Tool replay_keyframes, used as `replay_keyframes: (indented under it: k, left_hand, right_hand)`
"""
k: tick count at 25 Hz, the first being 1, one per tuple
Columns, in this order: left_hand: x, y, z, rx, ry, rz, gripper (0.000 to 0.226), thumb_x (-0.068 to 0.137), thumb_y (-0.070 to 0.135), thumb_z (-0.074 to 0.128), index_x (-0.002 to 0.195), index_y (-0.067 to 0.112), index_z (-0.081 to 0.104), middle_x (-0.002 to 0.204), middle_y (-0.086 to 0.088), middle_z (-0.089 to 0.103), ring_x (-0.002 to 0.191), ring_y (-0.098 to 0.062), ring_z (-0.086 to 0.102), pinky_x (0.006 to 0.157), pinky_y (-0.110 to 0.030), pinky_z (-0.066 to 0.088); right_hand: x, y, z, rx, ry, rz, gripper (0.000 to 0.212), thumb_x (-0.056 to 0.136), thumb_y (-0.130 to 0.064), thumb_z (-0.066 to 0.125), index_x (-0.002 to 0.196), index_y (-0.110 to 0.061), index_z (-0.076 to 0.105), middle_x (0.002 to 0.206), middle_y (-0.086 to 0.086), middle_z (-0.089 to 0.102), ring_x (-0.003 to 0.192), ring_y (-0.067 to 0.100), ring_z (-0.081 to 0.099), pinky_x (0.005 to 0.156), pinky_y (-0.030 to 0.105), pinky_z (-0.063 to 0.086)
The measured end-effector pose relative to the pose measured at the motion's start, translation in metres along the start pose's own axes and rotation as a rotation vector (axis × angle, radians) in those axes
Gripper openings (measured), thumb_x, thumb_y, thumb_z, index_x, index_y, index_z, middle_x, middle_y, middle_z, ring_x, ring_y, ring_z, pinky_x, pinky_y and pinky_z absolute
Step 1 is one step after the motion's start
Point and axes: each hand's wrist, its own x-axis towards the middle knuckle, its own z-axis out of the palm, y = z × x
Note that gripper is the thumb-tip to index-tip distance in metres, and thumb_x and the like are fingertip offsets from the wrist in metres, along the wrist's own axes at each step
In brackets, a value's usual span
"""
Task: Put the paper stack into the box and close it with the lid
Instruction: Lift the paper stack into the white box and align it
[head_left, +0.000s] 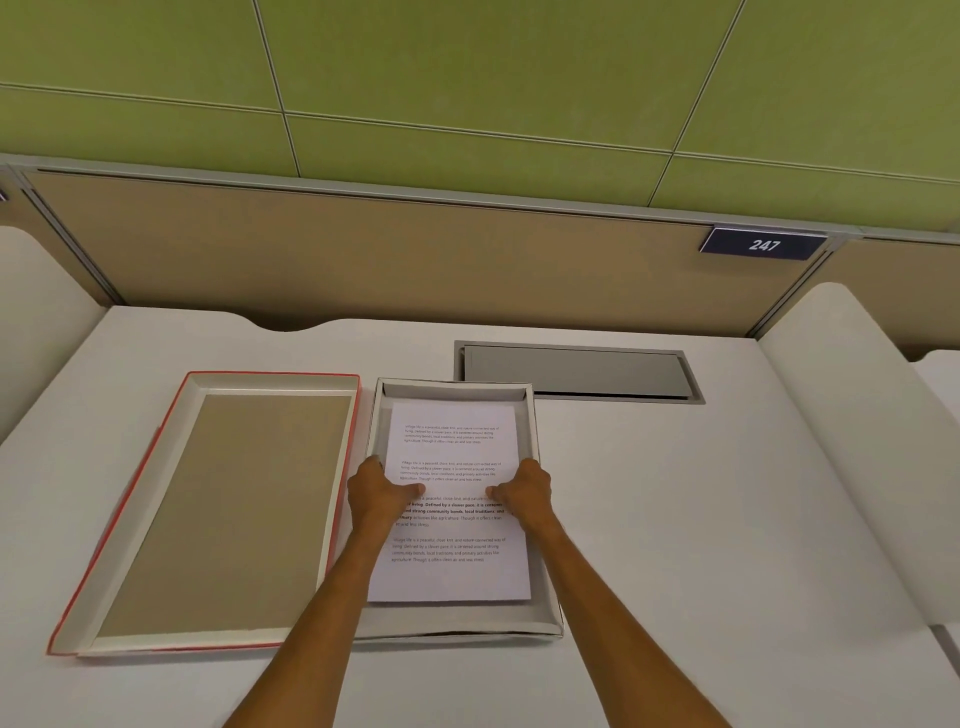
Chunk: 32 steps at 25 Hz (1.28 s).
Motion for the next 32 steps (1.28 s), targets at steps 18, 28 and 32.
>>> replay_keyframes:
  k: [18, 28, 32]
  left_hand:
    - [-0.062, 0.038, -0.033, -0.109, -0.008, 0.121, 0.076, 0.074, 0.026, 0.085, 0.139, 0.009, 0.049, 0.14, -0.01, 0.059, 0.125, -0.029, 0.059, 0.093, -0.028, 0.045]
    - [-0.144, -0.014, -0.007, -0.996, -0.417, -0.704, 0.056, 0.073, -0.009, 0.076, 0.125, -0.011, 0.057, 0.117, -0.029, 0.067, 0.107, -0.039, 0.063, 0.092, -0.048, 0.058]
    - [-0.13, -0.013, -0.005, -1.129, -0.472, -0.84, 0.071, 0.06, -0.017, 0.077, 0.124, 0.007, 0.058, 0.132, -0.027, 0.059, 0.123, -0.051, 0.055, 0.104, -0.061, 0.046]
  right_hand:
    - [-0.003, -0.013, -0.007, -0.112, 0.068, -0.131, 0.032, 0.082, -0.02, 0.078, 0.089, -0.011, 0.048, 0.109, 0.014, 0.069, 0.082, 0.017, 0.063, 0.048, 0.005, 0.037]
    - [0.068, -0.078, -0.018, -0.512, -0.274, -0.51, 0.068, 0.09, -0.038, 0.065, 0.148, -0.015, 0.037, 0.154, 0.008, 0.04, 0.141, 0.027, 0.037, 0.115, 0.04, 0.032]
    - [0.086, -0.089, -0.012, -0.532, -0.358, -0.497, 0.072, 0.087, -0.039, 0.069, 0.148, -0.015, 0.038, 0.152, 0.007, 0.043, 0.139, 0.026, 0.04, 0.116, 0.039, 0.033]
